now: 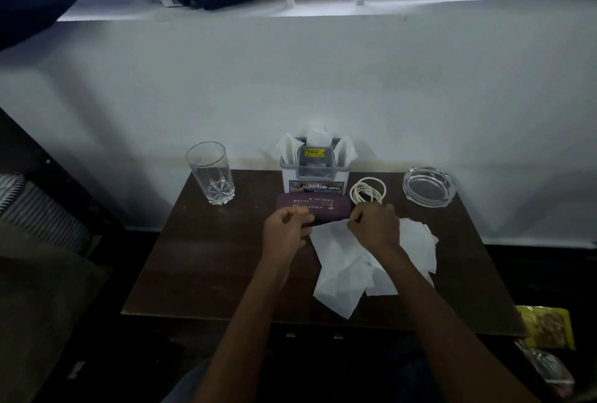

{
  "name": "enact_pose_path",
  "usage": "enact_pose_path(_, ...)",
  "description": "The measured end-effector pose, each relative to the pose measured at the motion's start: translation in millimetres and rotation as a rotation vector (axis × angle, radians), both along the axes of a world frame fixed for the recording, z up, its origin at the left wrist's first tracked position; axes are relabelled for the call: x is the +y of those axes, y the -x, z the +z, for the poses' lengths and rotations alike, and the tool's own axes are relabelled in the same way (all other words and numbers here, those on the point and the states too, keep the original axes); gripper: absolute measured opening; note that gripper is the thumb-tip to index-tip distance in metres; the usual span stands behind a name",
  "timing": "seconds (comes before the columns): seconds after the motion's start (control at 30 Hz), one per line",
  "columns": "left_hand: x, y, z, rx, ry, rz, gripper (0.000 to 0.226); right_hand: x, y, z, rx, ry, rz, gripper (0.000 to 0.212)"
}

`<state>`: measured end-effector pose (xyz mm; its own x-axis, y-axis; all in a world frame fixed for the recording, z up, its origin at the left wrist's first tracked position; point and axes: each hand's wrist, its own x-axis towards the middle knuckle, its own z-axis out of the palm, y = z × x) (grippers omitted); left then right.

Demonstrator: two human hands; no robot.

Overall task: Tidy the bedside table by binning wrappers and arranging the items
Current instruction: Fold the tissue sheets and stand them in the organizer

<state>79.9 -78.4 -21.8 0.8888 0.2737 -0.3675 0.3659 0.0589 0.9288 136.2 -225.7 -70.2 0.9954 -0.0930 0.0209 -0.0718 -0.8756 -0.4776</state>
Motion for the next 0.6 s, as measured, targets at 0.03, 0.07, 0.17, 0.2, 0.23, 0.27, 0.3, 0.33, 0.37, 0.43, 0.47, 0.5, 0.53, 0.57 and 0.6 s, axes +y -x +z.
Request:
enact_pose_path(0.03,-1,1,0,0.002,-0.006,-0.007,0.016,-1,-1,-1,0.021,-0.035,0.001,0.008)
enact_pose_path(0.07,-1,1,0,0.002,-0.008,-0.01,0.015,-3,-3,0,0.045,-0.078,0.011,0.01)
enact_pose_path(0.17,1,0,-2,-0.01,-0.008,0.024,0.011,-8,-6,17,0.092,-0.32,0.057,0.023)
enact_pose_path(0.2,1,0,-3,-0.028,-0.019,0.046,0.011,-10,-4,26,0.107,-0.451,0.088,0.021)
enact_pose_path(0.23,2,0,-3,-0.045,-0.035,0.068,0.015,-11,-2,37,0.122,-0.579,0.128,0.019)
enact_pose_path(0.27,3,0,-3,-0.064,-0.034,0.088,0.022,-10,2,47,0.132,-0.682,0.171,0.017)
enact_pose_path(0.3,4,0,-1,-0.074,-0.023,0.095,0.031,-10,6,55,0.141,-0.751,0.202,0.017)
enact_pose_path(0.33,3,0,0,-0.075,0.006,0.091,0.04,-9,10,61,0.148,-0.797,0.219,0.016)
enact_pose_path(0.37,3,0,2,-0.051,0.044,0.082,0.047,-8,12,64,0.149,-0.829,0.225,0.015)
enact_pose_path(0.43,2,-3,3,0.027,0.138,0.084,0.061,-5,13,67,0.145,-0.892,0.214,0.01)
enact_pose_path(0.47,2,-5,2,0.047,0.182,0.084,0.057,-3,13,67,0.146,-0.928,0.195,0.007)
enact_pose_path(0.5,1,-4,5,0.046,0.194,0.076,0.046,-2,13,67,0.147,-0.954,0.172,0.005)
enact_pose_path(0.53,0,-4,7,0.034,0.182,0.057,0.037,-1,13,67,0.145,-0.971,0.145,0.004)
enact_pose_path(0.57,1,-3,9,0.02,0.153,0.02,0.035,0,13,65,0.14,-0.981,0.116,0.004)
enact_pose_path(0.6,1,-2,7,0.005,0.128,-0.027,0.036,1,12,64,0.133,-0.981,0.09,0.003)
